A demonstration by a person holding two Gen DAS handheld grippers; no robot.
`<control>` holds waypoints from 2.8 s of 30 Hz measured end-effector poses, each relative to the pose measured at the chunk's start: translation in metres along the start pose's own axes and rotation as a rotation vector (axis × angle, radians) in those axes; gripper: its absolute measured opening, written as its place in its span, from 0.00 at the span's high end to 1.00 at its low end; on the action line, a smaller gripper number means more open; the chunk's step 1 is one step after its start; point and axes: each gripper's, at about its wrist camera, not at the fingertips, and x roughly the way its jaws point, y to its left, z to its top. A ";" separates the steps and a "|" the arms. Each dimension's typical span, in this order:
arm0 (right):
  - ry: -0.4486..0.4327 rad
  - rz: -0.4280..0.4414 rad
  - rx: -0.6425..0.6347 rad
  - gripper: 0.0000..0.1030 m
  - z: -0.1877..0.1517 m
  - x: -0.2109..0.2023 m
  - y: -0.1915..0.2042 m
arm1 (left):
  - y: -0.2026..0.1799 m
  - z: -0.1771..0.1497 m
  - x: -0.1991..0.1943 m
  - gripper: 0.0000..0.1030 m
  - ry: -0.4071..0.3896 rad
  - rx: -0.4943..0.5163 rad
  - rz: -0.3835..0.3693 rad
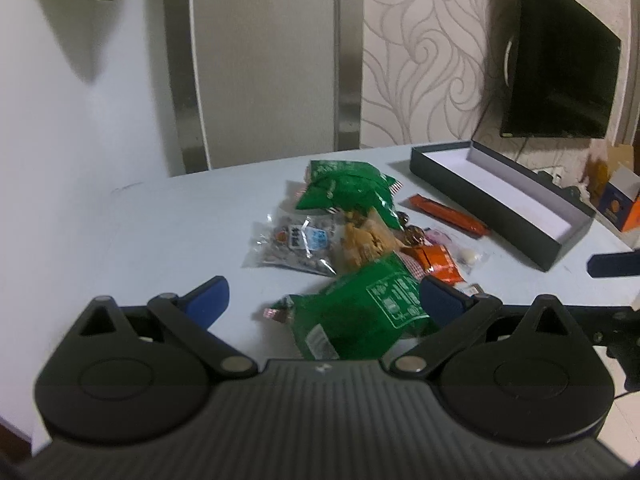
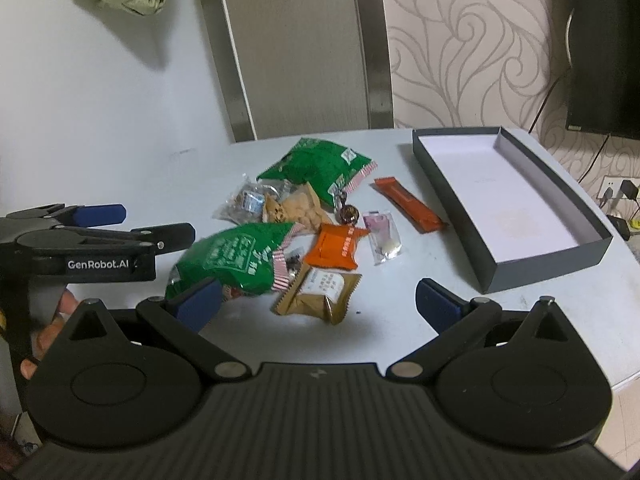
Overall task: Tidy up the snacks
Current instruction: 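Close the left tool on the green snack bag while the right tool grasps the tan cookie packet, then carry both held snacks into the black box and open both tools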
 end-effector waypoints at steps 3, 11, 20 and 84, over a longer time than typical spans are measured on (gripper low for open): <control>0.009 0.009 -0.034 0.00 -0.001 0.006 0.001 | -0.005 -0.005 0.007 0.00 -0.011 0.054 -0.014; 0.036 0.011 -0.065 0.00 -0.001 0.016 -0.001 | -0.007 -0.027 0.025 0.00 0.025 0.200 -0.073; 0.076 -0.005 -0.045 0.00 -0.001 0.029 -0.006 | -0.005 -0.028 0.065 0.00 0.050 0.373 -0.116; 0.099 -0.194 -0.199 0.59 0.007 0.038 0.033 | 0.003 0.006 0.039 0.36 0.041 0.099 -0.241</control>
